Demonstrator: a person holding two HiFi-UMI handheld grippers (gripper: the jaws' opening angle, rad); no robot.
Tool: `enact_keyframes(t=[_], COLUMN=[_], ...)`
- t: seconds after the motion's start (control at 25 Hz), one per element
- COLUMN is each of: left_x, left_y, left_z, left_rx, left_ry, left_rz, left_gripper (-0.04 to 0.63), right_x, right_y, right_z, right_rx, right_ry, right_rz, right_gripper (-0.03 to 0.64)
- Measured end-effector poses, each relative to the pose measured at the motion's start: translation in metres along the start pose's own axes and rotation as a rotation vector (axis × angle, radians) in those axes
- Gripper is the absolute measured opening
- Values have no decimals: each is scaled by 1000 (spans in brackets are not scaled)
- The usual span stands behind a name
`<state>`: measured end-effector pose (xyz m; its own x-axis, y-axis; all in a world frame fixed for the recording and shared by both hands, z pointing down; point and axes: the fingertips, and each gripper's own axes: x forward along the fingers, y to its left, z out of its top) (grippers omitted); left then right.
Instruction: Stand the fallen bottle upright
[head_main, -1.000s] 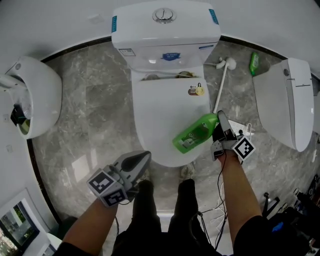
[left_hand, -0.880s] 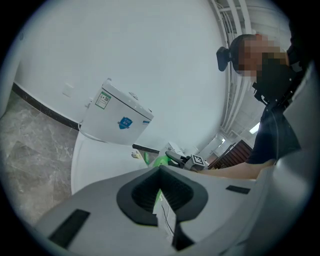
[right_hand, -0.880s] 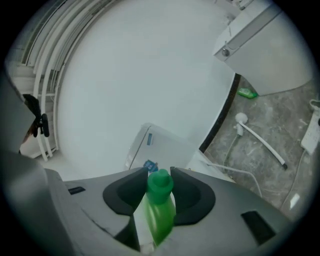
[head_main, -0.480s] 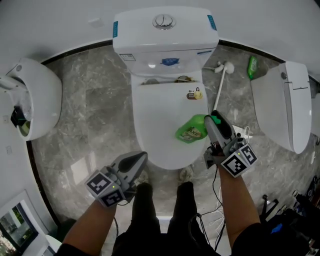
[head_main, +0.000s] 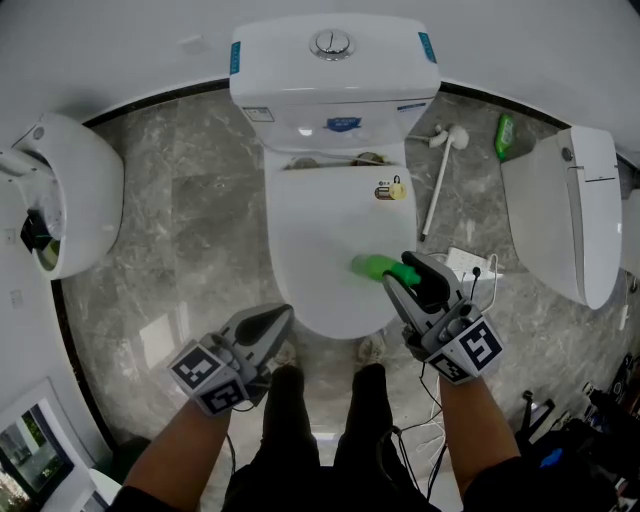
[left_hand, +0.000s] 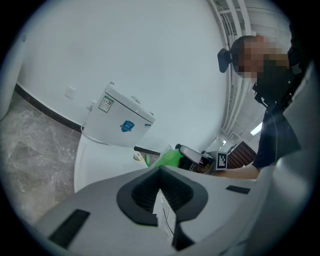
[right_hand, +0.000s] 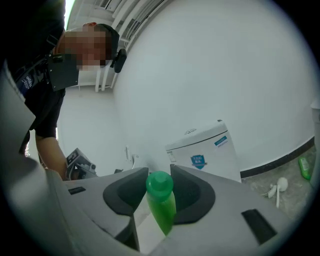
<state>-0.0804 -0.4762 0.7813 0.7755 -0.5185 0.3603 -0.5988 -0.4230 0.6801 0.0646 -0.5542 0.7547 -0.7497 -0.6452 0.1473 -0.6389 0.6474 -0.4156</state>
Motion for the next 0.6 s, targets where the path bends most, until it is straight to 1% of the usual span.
enact_keyframes(t=[0.2,0.32,0.44,0.52,0.6], left_x=[-4,-7,-9,-11,-12], left_y=[-3,-6,-10,-13,-18], left_z=[0,-2,-6,-11,-11], left_rx=[3,5,0,8,-1], left_ry=[-4,-8,-3,-2,-14], left_rz=[1,3,0,-11,-19], left_gripper=[18,18,18,18,18], right_x=[-10,-14,-16,-18,-16], right_y=[23,34,37,36,38], right_z=[-13,-20,-20,-25,-21], right_rx=[-65,-87,-90,-106,-115], right_ry=[56,94,85,101,71], right_rz=[37,55,50,45,49], right_gripper=[173,173,173,173,171])
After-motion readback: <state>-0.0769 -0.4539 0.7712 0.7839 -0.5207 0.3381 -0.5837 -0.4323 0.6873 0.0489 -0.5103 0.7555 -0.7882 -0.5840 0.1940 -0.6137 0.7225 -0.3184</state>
